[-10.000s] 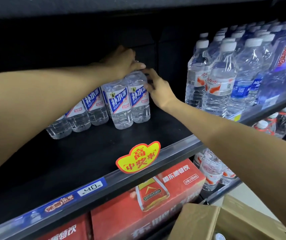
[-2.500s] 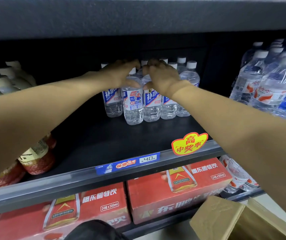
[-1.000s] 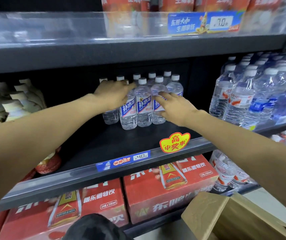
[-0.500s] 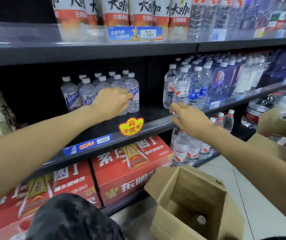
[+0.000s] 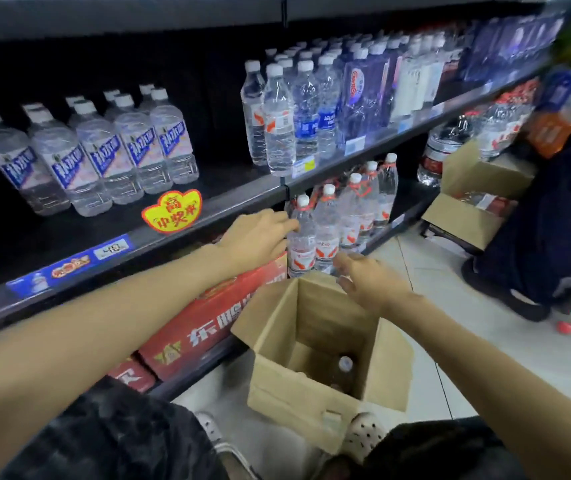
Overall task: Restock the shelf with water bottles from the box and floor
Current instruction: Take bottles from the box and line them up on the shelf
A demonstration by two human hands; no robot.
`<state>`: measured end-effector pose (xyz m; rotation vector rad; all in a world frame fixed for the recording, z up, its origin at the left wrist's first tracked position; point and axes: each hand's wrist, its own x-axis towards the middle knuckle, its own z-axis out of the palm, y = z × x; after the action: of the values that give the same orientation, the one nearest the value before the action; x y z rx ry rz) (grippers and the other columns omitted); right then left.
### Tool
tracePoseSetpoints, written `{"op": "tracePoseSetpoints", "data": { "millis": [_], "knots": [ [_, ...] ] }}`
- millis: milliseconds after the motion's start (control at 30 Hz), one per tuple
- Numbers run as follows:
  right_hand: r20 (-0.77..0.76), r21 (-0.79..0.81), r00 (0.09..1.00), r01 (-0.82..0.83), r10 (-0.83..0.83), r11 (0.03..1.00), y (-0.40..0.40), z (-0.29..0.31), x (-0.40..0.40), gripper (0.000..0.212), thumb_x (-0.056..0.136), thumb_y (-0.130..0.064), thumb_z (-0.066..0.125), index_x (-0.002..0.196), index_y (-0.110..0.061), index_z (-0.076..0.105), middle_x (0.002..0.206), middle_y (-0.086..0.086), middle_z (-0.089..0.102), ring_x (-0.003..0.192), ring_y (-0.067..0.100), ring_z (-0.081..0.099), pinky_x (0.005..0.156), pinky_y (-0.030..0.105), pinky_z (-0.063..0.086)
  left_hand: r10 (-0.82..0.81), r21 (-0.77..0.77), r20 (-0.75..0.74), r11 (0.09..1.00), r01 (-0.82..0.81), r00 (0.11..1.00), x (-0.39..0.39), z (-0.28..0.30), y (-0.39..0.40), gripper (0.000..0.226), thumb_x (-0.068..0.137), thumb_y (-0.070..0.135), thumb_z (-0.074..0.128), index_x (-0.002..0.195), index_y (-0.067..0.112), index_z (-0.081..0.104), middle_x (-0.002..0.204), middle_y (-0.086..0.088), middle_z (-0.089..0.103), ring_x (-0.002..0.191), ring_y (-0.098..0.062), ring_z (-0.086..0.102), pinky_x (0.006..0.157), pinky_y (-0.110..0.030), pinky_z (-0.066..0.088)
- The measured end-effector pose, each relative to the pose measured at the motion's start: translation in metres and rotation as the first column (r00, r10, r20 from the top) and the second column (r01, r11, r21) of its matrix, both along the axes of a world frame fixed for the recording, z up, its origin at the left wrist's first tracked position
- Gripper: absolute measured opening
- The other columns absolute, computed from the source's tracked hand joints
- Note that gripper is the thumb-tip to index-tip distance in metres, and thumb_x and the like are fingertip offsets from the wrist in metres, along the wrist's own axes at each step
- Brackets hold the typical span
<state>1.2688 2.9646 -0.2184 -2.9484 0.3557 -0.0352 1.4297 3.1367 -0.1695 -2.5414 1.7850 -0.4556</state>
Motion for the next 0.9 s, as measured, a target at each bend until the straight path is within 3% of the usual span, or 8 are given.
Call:
{"op": "tracePoseSetpoints", "data": {
  "millis": [167, 300, 400, 600, 767, 833, 900],
  "knots": [
    [-0.104, -0.005, 0.994, 0.031, -0.031, 1.0, -0.002, -0.046, -0.019, 0.029, 0.096, -0.021, 0.042, 0.124, -0.016, 0.046, 0.122, 0.009, 0.057, 0.106, 0.034, 0.059, 0.086, 0.038, 0.047, -0.039, 0.071, -0.106, 0.996, 0.047, 0.994, -0.017, -0.062, -0.021, 0.031, 0.094, 0.025, 0.046, 0.123, 0.019, 0.053, 0.111, -0.003, 0.056, 0.105, -0.027, 0.056, 0.066, -0.039, 0.048],
    [-0.21, 0.015, 0.978, 0.011, -0.008, 1.0, -0.004, -0.086, -0.029, 0.031, 0.096, -0.026, 0.043, 0.124, -0.014, 0.048, 0.117, 0.012, 0.063, 0.106, 0.035, 0.061, 0.085, 0.04, 0.05, -0.053, 0.142, -0.25, 0.986, 0.091, 0.967, -0.03, -0.11, -0.033, 0.031, 0.096, 0.027, 0.047, 0.126, 0.022, 0.052, 0.122, 0.001, 0.055, 0.116, -0.022, 0.053, 0.082, -0.037, 0.046],
    [-0.325, 0.064, 0.945, -0.003, 0.024, 0.998, -0.004, -0.111, -0.032, 0.029, 0.095, -0.024, 0.047, 0.122, -0.014, 0.048, 0.122, 0.012, 0.059, 0.112, 0.033, 0.057, 0.089, 0.039, 0.049, -0.024, 0.229, -0.332, 0.968, 0.105, 0.943, -0.042, -0.152, -0.038, 0.031, 0.095, 0.028, 0.049, 0.125, 0.023, 0.053, 0.119, 0.0, 0.057, 0.116, -0.022, 0.053, 0.091, -0.037, 0.043],
    [-0.469, -0.013, 0.882, -0.058, 0.045, 0.998, 0.009, -0.142, -0.017, 0.04, 0.098, -0.024, 0.048, 0.137, -0.019, 0.044, 0.138, 0.006, 0.05, 0.127, 0.029, 0.049, 0.095, 0.038, 0.044, 0.163, 0.42, -0.442, 0.906, 0.043, 0.882, -0.058, -0.212, -0.039, 0.04, 0.09, 0.037, 0.057, 0.127, 0.028, 0.047, 0.119, 0.002, 0.055, 0.111, -0.023, 0.058, 0.081, -0.04, 0.051],
    [-0.616, -0.022, 0.787, -0.075, 0.046, 0.997, 0.002, -0.168, 0.003, 0.044, 0.1, -0.019, 0.042, 0.144, -0.019, 0.041, 0.143, 0.009, 0.047, 0.13, 0.032, 0.048, 0.1, 0.04, 0.041, 0.289, 0.577, -0.58, 0.806, 0.133, 0.762, -0.051, -0.243, -0.039, 0.056, 0.086, 0.04, 0.066, 0.134, 0.022, 0.045, 0.131, 0.0, 0.05, 0.115, -0.022, 0.054, 0.087, -0.034, 0.046],
    [-0.659, 0.022, 0.749, -0.076, 0.072, 0.997, 0.004, -0.182, 0.005, 0.042, 0.1, -0.013, 0.039, 0.141, -0.014, 0.045, 0.142, 0.012, 0.048, 0.129, 0.033, 0.049, 0.101, 0.04, 0.041, 0.333, 0.623, -0.625, 0.758, 0.195, 0.706, -0.053, -0.254, -0.041, 0.055, 0.082, 0.038, 0.071, 0.128, 0.017, 0.05, 0.127, -0.003, 0.055, 0.11, -0.023, 0.056, 0.081, -0.032, 0.045],
    [-0.688, 0.045, 0.721, -0.065, 0.078, 0.997, 0.008, -0.196, 0.006, 0.042, 0.1, -0.01, 0.038, 0.141, -0.01, 0.046, 0.143, 0.016, 0.045, 0.129, 0.034, 0.047, 0.104, 0.04, 0.04, 0.335, 0.651, -0.621, 0.723, 0.229, 0.709, -0.055, -0.263, -0.043, 0.047, 0.078, 0.036, 0.075, 0.117, 0.016, 0.057, 0.118, -0.002, 0.06, 0.106, -0.023, 0.058, 0.073, -0.028, 0.042]
  ]
}}
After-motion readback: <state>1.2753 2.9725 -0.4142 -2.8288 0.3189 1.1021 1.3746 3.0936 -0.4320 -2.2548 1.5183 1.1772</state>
